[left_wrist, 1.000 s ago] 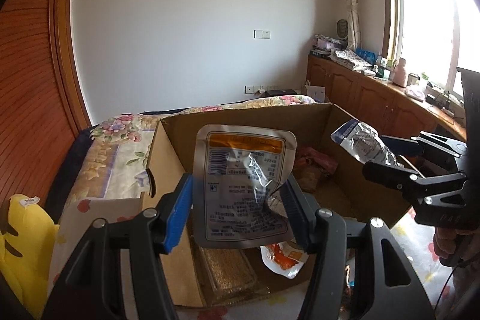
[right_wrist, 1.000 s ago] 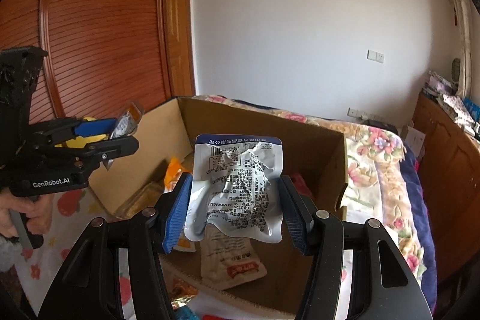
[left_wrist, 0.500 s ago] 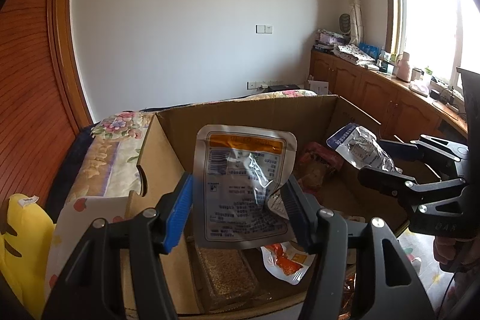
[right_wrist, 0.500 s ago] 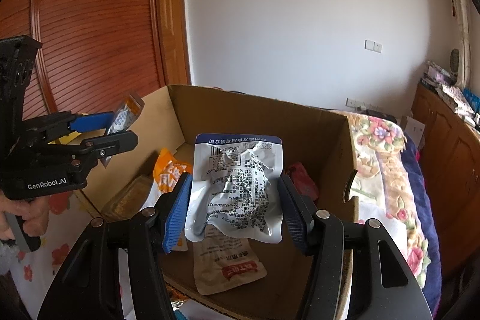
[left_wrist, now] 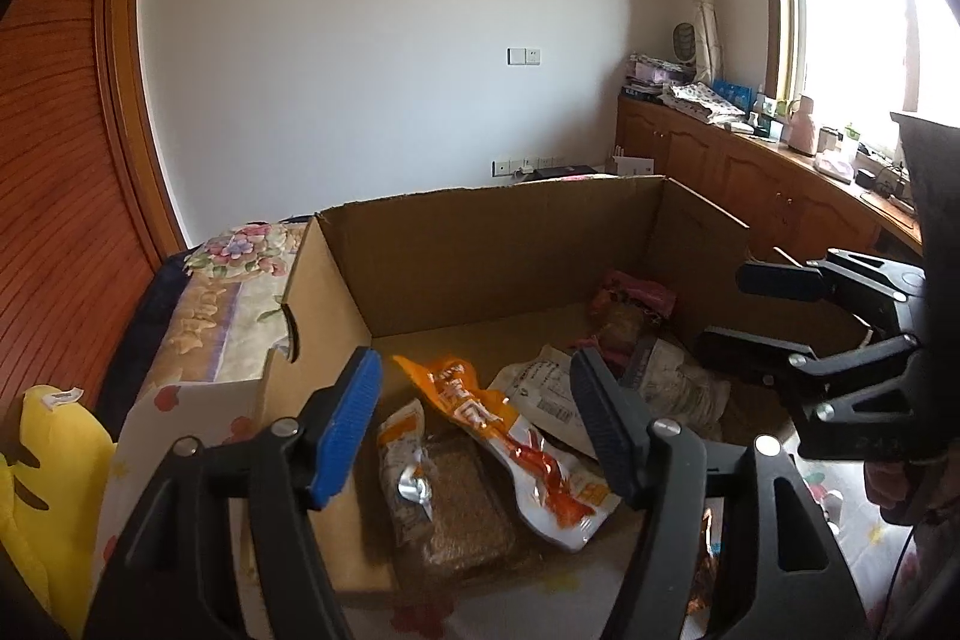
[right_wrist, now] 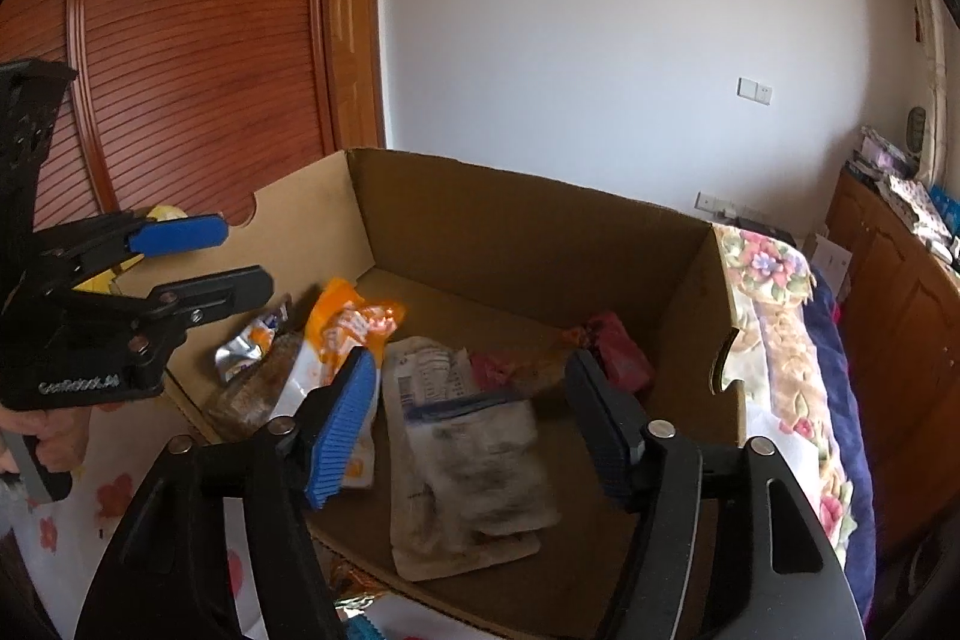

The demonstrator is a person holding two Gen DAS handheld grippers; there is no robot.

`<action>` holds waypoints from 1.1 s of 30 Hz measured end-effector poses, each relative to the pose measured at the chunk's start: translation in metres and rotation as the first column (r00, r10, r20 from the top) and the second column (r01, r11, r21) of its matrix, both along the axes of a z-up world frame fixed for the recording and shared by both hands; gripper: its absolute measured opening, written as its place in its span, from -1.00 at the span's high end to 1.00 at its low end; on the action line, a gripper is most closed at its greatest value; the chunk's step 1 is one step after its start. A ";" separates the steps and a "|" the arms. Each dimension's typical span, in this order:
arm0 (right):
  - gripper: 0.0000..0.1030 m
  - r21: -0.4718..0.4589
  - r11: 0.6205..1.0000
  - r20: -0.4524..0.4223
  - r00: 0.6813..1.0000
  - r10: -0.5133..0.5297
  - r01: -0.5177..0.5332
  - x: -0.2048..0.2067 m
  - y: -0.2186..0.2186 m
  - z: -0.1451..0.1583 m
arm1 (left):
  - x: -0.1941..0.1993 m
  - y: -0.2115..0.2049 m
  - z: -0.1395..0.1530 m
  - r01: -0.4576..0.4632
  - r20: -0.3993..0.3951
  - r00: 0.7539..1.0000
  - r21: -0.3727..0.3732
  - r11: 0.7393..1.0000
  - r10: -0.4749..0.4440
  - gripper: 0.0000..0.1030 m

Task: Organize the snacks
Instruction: 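Open both tools to drop the packs into the box, then move both open tools back to the remaining snacks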

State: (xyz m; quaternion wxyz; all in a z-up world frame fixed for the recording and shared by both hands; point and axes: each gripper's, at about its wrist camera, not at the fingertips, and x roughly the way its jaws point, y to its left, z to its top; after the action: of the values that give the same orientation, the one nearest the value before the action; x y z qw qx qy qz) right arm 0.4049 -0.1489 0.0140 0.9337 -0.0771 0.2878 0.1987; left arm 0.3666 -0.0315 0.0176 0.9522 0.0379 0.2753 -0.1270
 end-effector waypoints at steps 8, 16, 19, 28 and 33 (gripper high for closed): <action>-0.37 0.018 1.000 0.000 1.000 -0.018 0.018 -0.020 -0.010 0.013 | -0.041 0.010 0.013 0.010 0.035 0.999 0.017 1.000 -0.010 -0.29; -0.37 -0.009 0.999 0.011 0.999 -0.036 0.036 -0.064 -0.017 0.031 | -0.083 0.023 0.016 0.015 0.043 0.999 0.020 1.000 -0.016 -0.30; -0.37 -0.007 0.999 0.007 0.999 -0.041 0.041 -0.081 -0.023 0.032 | -0.096 0.027 0.011 0.014 0.033 0.999 0.017 1.000 -0.015 -0.30; -0.36 -0.007 0.998 -0.069 0.995 -0.069 0.069 -0.115 -0.038 0.004 | -0.121 0.038 -0.024 0.012 -0.025 1.000 0.030 0.999 -0.011 -0.30; -0.36 -0.029 0.996 -0.136 0.986 -0.091 0.088 -0.112 -0.041 -0.030 | -0.130 0.038 -0.051 0.020 -0.092 0.996 0.032 0.999 -0.017 -0.30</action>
State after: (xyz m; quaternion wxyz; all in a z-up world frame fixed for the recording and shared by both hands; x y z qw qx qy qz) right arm 0.2933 -0.1904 -0.0162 0.9187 -0.0608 0.3569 0.1580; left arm 0.2369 0.0061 -0.0331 0.9365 0.0504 0.3205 -0.1330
